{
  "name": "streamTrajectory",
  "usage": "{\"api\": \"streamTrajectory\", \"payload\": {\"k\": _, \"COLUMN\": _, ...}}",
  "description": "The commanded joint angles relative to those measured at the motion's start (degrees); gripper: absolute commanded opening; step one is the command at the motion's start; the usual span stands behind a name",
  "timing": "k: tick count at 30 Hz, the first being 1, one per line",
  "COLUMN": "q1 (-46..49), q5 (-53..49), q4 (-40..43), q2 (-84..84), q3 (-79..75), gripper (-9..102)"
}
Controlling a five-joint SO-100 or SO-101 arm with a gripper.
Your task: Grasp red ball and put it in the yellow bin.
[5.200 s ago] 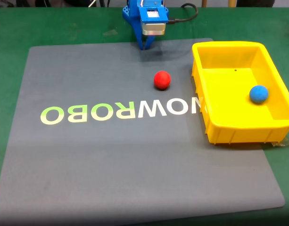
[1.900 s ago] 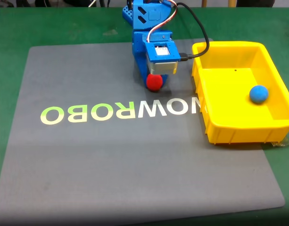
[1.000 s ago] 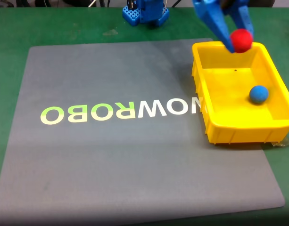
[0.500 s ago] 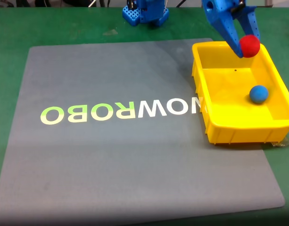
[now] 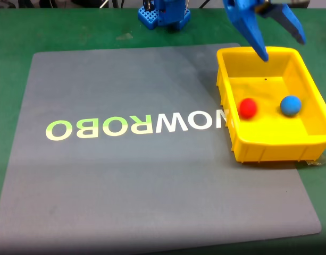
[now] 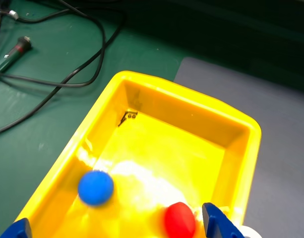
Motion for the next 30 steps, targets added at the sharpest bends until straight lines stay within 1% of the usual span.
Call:
{"api": "streamTrajectory", "payload": {"k": 1, "q1": 1.14, "q5": -1.67, "q4": 0.09, "q2": 13.45, "q3": 7.29, "gripper": 38}}
{"api": "streamTrajectory", "payload": {"k": 6, "q1": 2.11, "q5": -5.36, "q4": 0.44, "q2": 36.47, "q3": 30.41, "gripper": 33}}
{"api": "streamTrajectory", "payload": {"k": 8, "q1": 3.08, "q5": -7.03, "q4": 2.46, "q2": 46.58, "q3": 40.43, "gripper": 23}}
{"api": "streamTrajectory", "payload": {"k": 11, "q1": 5.10, "q5": -8.09, "q4": 8.96, "q2": 59.77, "q3": 51.42, "gripper": 9}}
{"api": "streamTrajectory", "payload": {"k": 14, "q1": 7.73, "q5": -8.26, "q4": 16.00, "q2": 69.26, "q3": 58.62, "gripper": 1}}
{"api": "streamTrajectory", "payload": {"k": 17, "q1": 10.99, "q5": -10.20, "q4": 22.41, "q2": 77.17, "q3": 64.60, "gripper": 0}}
{"api": "streamTrajectory", "payload": {"k": 19, "q1": 13.10, "q5": -11.07, "q4": 24.79, "q2": 80.86, "q3": 68.03, "gripper": 0}}
{"api": "streamTrajectory", "payload": {"k": 22, "q1": 15.73, "q5": -12.30, "q4": 27.16, "q2": 84.29, "q3": 72.25, "gripper": 0}}
{"api": "streamTrajectory", "payload": {"k": 28, "q1": 20.04, "q5": -13.89, "q4": 28.56, "q2": 87.63, "q3": 80.07, "gripper": 0}}
{"api": "streamTrajectory", "payload": {"k": 30, "q1": 20.57, "q5": -13.54, "q4": 32.34, "q2": 88.24, "q3": 80.07, "gripper": 0}}
